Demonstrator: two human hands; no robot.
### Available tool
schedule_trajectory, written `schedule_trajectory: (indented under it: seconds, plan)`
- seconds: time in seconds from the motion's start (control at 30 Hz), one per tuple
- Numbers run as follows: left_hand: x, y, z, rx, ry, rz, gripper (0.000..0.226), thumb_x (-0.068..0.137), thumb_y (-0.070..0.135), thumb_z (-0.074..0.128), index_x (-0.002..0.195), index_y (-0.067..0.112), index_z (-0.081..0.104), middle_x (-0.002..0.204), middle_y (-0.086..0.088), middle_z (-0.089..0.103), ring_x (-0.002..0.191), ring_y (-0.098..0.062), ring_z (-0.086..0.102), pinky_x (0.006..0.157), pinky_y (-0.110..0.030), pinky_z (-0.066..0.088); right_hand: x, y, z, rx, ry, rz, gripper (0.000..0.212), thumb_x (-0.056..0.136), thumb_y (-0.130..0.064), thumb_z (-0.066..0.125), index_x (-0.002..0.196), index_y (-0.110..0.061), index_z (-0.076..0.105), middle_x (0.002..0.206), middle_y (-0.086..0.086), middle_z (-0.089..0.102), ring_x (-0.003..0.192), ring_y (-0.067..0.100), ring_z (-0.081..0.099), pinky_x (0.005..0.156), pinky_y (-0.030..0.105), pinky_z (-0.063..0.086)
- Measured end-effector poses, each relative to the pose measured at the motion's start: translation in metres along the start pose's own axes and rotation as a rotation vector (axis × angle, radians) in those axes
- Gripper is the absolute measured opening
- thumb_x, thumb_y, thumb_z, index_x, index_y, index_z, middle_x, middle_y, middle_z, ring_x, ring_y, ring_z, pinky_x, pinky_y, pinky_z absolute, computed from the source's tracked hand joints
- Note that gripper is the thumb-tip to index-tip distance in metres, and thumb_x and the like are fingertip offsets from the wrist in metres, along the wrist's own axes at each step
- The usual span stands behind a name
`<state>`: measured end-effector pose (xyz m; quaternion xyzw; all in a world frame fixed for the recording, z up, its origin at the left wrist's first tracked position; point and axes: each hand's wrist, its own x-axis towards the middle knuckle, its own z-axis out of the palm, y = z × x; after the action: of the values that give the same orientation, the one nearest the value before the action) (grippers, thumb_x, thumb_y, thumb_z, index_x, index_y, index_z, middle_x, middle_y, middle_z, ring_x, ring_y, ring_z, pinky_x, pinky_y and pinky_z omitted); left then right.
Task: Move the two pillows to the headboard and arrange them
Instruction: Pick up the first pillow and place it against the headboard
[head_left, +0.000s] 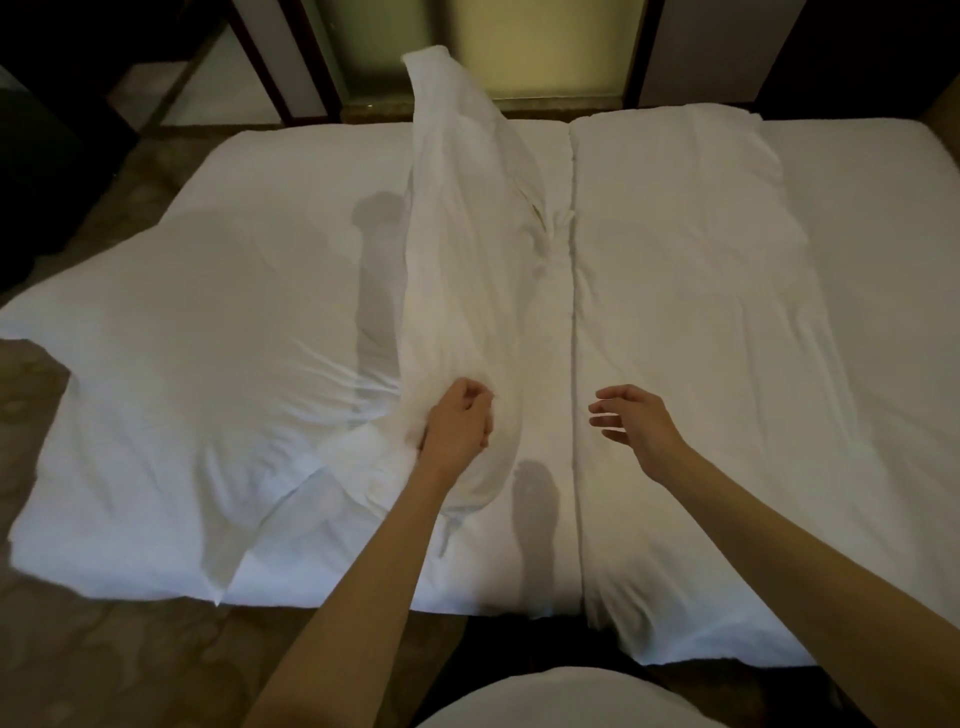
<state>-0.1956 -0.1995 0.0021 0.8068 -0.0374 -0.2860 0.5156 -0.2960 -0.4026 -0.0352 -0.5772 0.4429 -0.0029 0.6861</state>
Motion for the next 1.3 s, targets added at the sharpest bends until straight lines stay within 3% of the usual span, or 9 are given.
schedule_trajectory:
  seconds: [0.3, 0.43, 0.5, 0.57, 0.67, 0.83, 0.93, 1.13, 1.3]
  plan:
    - [-0.018, -0.010, 0.050, -0.315, -0.332, -0.185, 0.022, 0.094, 0.014, 0.043, 0.090, 0.014, 0.064, 0.057, -0.001, 0.063, 0.044, -0.013, 0.053, 0.040, -0.019, 0.038, 0.004, 0.000, -0.011, -0.036, 0.054, 0.016, 0.013, 0.085, -0.004, 0.057, 0.093, -0.012, 0.062, 0.098, 0.011, 0.068, 0.081, 0.023, 0.064, 0.077, 0.034, 0.047]
    - [-0.015, -0.003, 0.057, -0.467, -0.237, -0.123, 0.026, 0.095, 0.011, 0.043, 0.083, 0.013, 0.065, 0.058, 0.002, 0.062, 0.045, -0.009, 0.054, 0.039, -0.017, 0.039, 0.015, -0.002, -0.021, 0.006, 0.095, 0.003, 0.014, 0.091, -0.019, 0.054, 0.104, -0.017, 0.060, 0.110, 0.011, 0.066, 0.084, 0.022, 0.063, 0.070, 0.031, 0.048]
    - [-0.004, -0.008, 0.049, -0.452, -0.129, -0.095, 0.026, 0.093, 0.006, 0.042, 0.082, 0.012, 0.065, 0.060, 0.000, 0.061, 0.047, -0.008, 0.054, 0.043, -0.016, 0.041, 0.023, 0.000, -0.025, 0.039, 0.077, 0.044, 0.026, 0.094, -0.037, 0.048, 0.111, -0.019, 0.058, 0.119, 0.010, 0.063, 0.089, 0.023, 0.064, 0.072, 0.034, 0.050]
    - [0.010, -0.018, 0.039, -0.387, -0.043, -0.111, 0.026, 0.092, 0.005, 0.042, 0.081, 0.013, 0.064, 0.062, -0.001, 0.060, 0.048, -0.008, 0.053, 0.046, -0.015, 0.042, 0.032, 0.008, -0.031, 0.044, 0.063, 0.131, 0.055, 0.090, -0.057, 0.046, 0.130, -0.019, 0.050, 0.135, 0.008, 0.055, 0.110, 0.027, 0.059, 0.090, 0.043, 0.049]
    - [0.030, -0.039, 0.025, -0.254, 0.041, -0.158, 0.024, 0.091, 0.007, 0.042, 0.083, 0.012, 0.064, 0.066, -0.002, 0.061, 0.055, -0.012, 0.054, 0.050, -0.018, 0.042, 0.034, 0.034, -0.043, 0.080, 0.084, 0.232, 0.097, 0.080, -0.066, 0.054, 0.151, -0.014, 0.013, 0.156, 0.007, 0.027, 0.139, 0.030, 0.033, 0.110, 0.042, 0.032]
    - [0.073, -0.067, 0.008, -0.027, 0.026, -0.216, 0.020, 0.093, 0.011, 0.043, 0.092, 0.008, 0.063, 0.080, -0.008, 0.064, 0.069, -0.019, 0.058, 0.059, -0.022, 0.044, 0.031, 0.082, -0.056, 0.016, 0.197, 0.281, 0.084, 0.081, -0.055, 0.062, 0.141, -0.006, 0.031, 0.140, 0.016, 0.046, 0.121, 0.037, 0.049, 0.101, 0.049, 0.043]
    - [0.105, -0.076, 0.002, 0.191, 0.051, -0.241, 0.023, 0.092, 0.016, 0.047, 0.107, 0.004, 0.061, 0.105, -0.018, 0.066, 0.094, -0.032, 0.061, 0.079, -0.036, 0.048, 0.037, 0.092, -0.051, -0.032, 0.242, 0.293, 0.082, 0.082, -0.055, 0.062, 0.141, -0.008, 0.029, 0.136, 0.013, 0.048, 0.119, 0.036, 0.050, 0.101, 0.050, 0.043]
    - [0.160, -0.087, -0.001, 0.546, 0.062, -0.224, 0.062, 0.087, 0.037, 0.063, 0.138, 0.011, 0.040, 0.144, -0.021, 0.034, 0.129, -0.040, 0.036, 0.104, -0.049, 0.033, 0.052, 0.105, -0.046, 0.015, 0.333, 0.286, 0.078, 0.080, -0.048, 0.067, 0.137, -0.007, 0.031, 0.134, 0.012, 0.050, 0.107, 0.029, 0.053, 0.093, 0.045, 0.046]
    - [0.187, -0.093, 0.006, 0.259, -0.139, -0.336, 0.094, 0.079, 0.051, 0.067, 0.150, 0.016, 0.015, 0.150, -0.016, 0.033, 0.132, -0.036, 0.040, 0.108, -0.053, 0.036, 0.058, 0.118, -0.048, -0.010, 0.368, 0.310, 0.083, 0.076, -0.055, 0.067, 0.138, -0.013, 0.030, 0.130, 0.007, 0.050, 0.101, 0.024, 0.051, 0.082, 0.039, 0.044]
